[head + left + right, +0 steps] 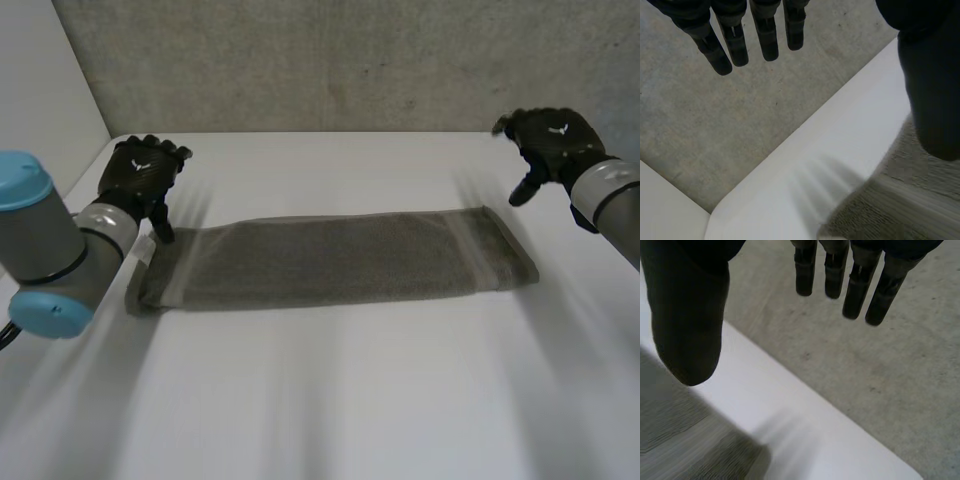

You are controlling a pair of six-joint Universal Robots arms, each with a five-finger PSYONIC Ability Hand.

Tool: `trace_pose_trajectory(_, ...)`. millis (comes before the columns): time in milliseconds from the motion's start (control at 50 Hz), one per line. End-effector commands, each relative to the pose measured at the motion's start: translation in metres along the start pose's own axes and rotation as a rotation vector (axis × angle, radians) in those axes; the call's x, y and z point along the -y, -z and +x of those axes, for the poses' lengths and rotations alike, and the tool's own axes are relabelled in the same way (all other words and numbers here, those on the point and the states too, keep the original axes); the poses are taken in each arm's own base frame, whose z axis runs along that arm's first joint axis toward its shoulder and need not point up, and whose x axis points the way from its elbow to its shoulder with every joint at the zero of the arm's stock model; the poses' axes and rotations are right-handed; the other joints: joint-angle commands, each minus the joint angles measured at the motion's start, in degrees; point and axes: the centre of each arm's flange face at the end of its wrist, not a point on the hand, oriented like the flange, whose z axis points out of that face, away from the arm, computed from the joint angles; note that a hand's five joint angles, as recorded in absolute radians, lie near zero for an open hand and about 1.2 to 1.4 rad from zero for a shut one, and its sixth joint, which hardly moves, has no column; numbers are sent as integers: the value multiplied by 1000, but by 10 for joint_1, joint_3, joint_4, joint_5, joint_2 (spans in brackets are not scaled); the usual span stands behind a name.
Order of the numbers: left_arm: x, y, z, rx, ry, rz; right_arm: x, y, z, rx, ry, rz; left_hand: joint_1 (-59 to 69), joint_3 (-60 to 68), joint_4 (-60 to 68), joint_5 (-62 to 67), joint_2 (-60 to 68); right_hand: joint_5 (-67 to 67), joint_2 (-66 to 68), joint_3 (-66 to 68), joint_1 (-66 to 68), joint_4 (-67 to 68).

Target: Fold the towel.

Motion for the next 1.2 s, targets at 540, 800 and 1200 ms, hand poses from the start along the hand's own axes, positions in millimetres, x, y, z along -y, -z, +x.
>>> trace_pose_trajectory(540, -55, 37, 7, -92, 44, -184, -98, 33, -24, 97, 144, -273, 48, 60, 53, -39, 54, 182, 192, 192, 189, 188)
trace_pose_trajectory(800, -69, 34, 12, -106, -17, -213, -104, 24, -23, 79, 164, -235, 92, 103, 97, 5, 98, 187, 197, 197, 194, 194)
trace_pose_trajectory(1200, -76, 32, 14, -113, -32, -227, -118, 10, -20, 68, 220, -244, 249, 260, 254, 161, 254, 475, 485, 485, 482, 481)
